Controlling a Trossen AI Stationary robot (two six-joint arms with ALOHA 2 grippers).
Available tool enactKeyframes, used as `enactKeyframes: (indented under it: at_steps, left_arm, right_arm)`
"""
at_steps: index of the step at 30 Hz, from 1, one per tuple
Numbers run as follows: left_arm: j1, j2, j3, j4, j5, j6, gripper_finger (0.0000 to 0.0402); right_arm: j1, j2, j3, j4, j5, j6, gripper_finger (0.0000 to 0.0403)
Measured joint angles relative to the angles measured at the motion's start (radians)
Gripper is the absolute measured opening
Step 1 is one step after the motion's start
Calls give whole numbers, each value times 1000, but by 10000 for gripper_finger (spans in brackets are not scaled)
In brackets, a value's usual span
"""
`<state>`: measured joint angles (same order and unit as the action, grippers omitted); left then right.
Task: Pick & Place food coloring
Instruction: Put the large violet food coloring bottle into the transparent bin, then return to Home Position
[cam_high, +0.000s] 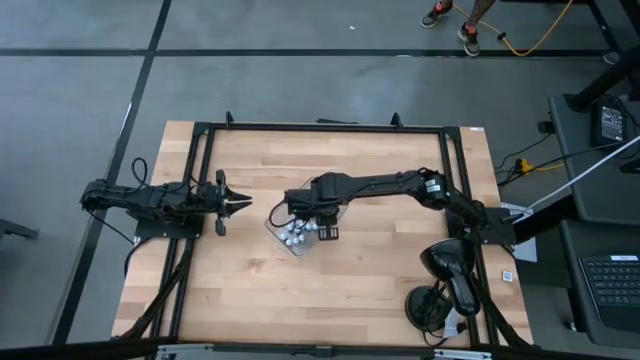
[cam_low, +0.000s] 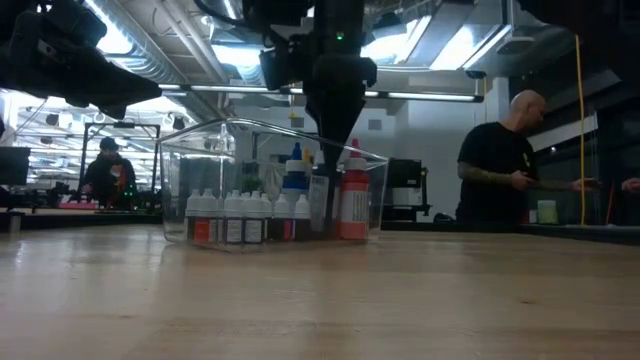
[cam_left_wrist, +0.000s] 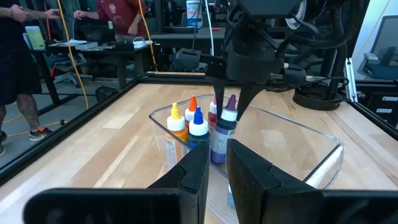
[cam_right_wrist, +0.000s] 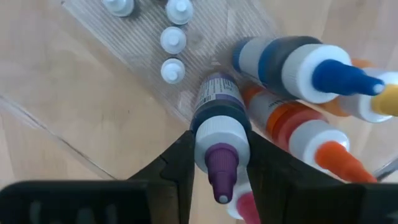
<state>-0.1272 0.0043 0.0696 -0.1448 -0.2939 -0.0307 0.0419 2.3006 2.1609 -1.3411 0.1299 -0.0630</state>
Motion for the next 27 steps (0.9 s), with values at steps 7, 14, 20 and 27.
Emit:
enactKeyframes:
  at_steps: [7, 14, 20, 27]
  left_arm:
    - [0, 0, 0, 0, 0, 0, 57]
    - [0, 0, 0, 0, 0, 0, 52]
    - [0, 0, 0, 0, 0, 0, 56]
    - [0, 0, 0, 0, 0, 0, 52]
  right_arm:
    - [-9, 0, 4, -8, 11, 32, 216]
    - [-10, 0, 58, -52, 9, 94, 268]
    - [-10, 0, 150, -104, 9, 144, 272]
    - [-10, -24, 196, -125, 10, 246, 272]
